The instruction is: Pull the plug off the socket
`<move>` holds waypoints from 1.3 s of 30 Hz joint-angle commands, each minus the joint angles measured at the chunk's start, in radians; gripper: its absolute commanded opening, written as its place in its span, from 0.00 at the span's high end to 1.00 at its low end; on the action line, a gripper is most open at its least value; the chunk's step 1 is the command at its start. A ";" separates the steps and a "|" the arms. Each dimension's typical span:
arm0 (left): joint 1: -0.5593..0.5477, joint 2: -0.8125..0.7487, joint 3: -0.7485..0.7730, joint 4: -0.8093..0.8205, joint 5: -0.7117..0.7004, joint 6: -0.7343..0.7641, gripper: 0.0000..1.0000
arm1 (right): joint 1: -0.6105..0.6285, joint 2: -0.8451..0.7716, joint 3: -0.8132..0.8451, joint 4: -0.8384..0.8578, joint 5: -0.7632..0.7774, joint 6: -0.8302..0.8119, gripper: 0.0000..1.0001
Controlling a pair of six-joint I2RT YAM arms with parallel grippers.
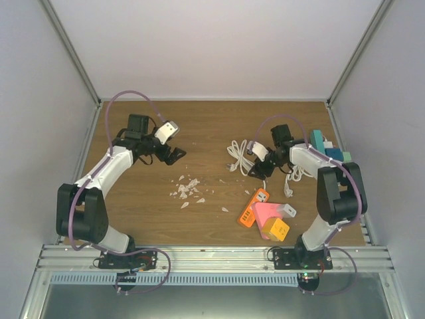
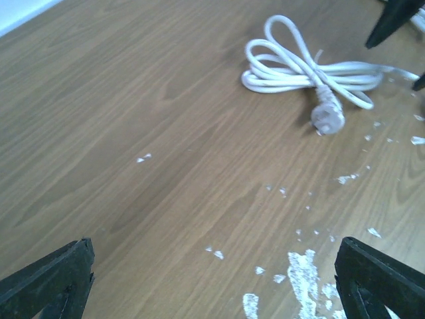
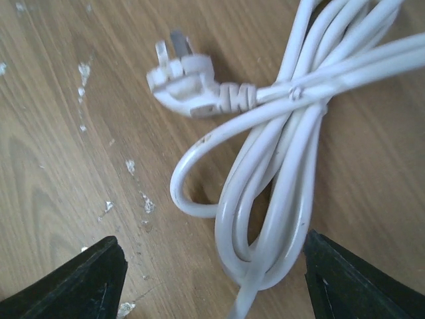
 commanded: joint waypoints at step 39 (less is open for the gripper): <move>-0.954 0.136 -0.130 0.358 -0.537 -0.236 0.01 | -0.108 0.253 0.095 0.248 0.165 0.380 0.99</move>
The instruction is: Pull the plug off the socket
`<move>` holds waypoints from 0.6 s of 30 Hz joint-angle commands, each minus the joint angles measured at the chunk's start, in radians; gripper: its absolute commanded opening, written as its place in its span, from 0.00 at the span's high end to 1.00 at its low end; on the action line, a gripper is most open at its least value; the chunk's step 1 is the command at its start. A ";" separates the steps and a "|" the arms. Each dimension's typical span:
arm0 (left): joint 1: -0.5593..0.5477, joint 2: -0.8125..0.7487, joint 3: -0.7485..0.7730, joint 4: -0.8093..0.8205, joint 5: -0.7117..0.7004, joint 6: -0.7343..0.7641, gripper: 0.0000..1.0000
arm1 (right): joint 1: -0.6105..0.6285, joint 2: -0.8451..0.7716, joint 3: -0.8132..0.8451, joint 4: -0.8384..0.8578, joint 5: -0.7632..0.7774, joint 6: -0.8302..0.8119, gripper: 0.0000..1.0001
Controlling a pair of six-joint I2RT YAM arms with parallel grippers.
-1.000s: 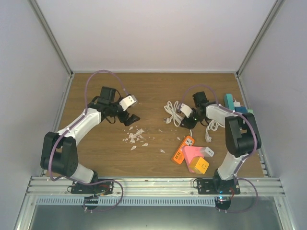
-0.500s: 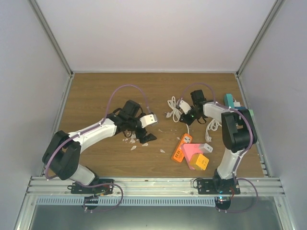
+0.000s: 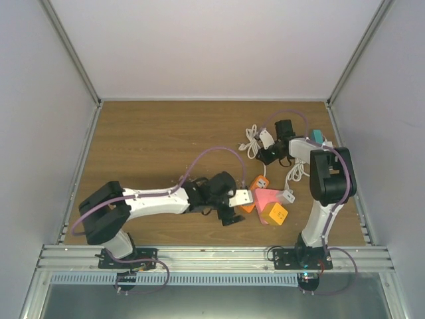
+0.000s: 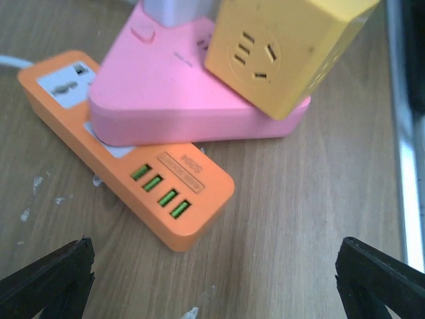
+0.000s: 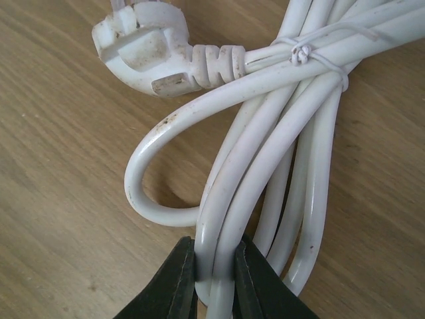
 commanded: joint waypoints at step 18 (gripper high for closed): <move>-0.105 0.301 0.109 0.323 -0.409 -0.091 0.10 | -0.117 0.022 0.003 0.030 -0.025 0.061 0.99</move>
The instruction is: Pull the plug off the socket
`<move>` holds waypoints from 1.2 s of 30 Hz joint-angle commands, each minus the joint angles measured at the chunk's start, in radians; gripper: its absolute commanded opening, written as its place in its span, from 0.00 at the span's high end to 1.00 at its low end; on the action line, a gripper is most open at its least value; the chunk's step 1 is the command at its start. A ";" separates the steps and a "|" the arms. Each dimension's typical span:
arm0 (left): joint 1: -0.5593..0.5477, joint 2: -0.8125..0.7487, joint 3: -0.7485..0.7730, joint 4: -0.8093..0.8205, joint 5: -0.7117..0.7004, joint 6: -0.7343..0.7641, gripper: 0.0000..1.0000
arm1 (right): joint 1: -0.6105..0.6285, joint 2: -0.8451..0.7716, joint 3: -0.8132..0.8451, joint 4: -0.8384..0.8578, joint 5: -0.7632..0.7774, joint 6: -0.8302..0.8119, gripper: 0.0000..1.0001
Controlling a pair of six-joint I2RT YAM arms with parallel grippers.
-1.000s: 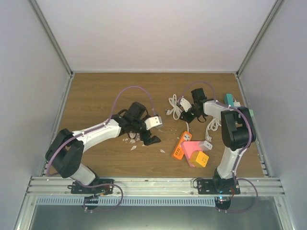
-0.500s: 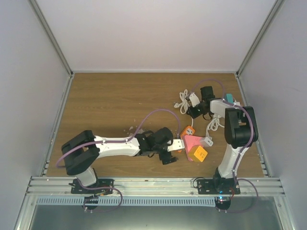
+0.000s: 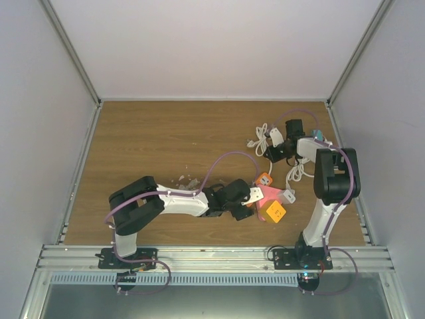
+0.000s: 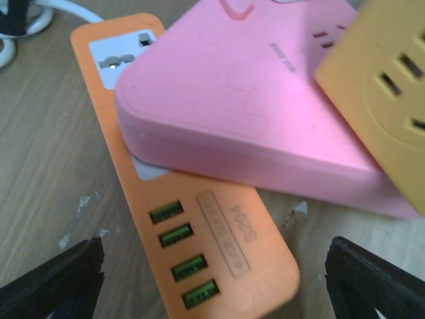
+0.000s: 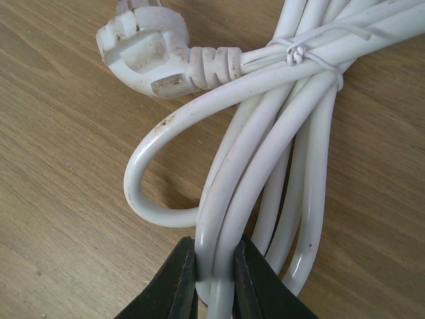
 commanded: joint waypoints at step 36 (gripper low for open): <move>0.352 -0.140 -0.100 -0.139 0.404 0.436 0.67 | -0.091 -0.145 0.042 -0.130 -0.466 -0.241 0.00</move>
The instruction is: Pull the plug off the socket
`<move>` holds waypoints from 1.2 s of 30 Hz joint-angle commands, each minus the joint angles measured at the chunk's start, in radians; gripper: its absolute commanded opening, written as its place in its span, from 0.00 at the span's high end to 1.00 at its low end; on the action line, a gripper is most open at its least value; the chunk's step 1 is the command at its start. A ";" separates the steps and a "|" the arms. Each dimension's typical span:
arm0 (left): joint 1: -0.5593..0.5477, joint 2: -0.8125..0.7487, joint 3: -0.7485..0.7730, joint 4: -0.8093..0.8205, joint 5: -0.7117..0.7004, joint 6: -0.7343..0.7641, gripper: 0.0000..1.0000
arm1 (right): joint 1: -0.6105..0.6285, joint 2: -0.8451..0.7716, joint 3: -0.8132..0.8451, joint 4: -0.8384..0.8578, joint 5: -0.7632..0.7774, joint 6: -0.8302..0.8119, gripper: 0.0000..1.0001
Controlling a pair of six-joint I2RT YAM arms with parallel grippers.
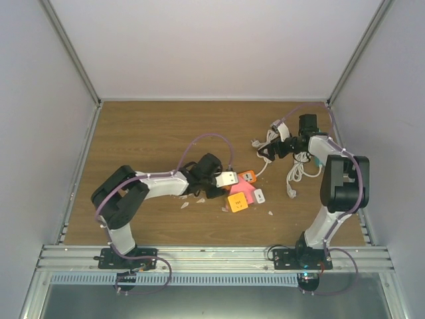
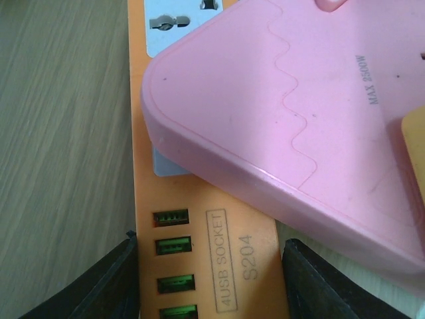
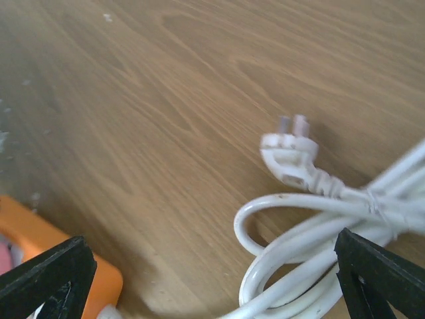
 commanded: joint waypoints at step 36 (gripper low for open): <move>0.585 -0.023 0.134 -0.408 0.582 0.625 0.01 | 0.393 -0.370 -0.283 0.117 -0.189 -0.402 0.00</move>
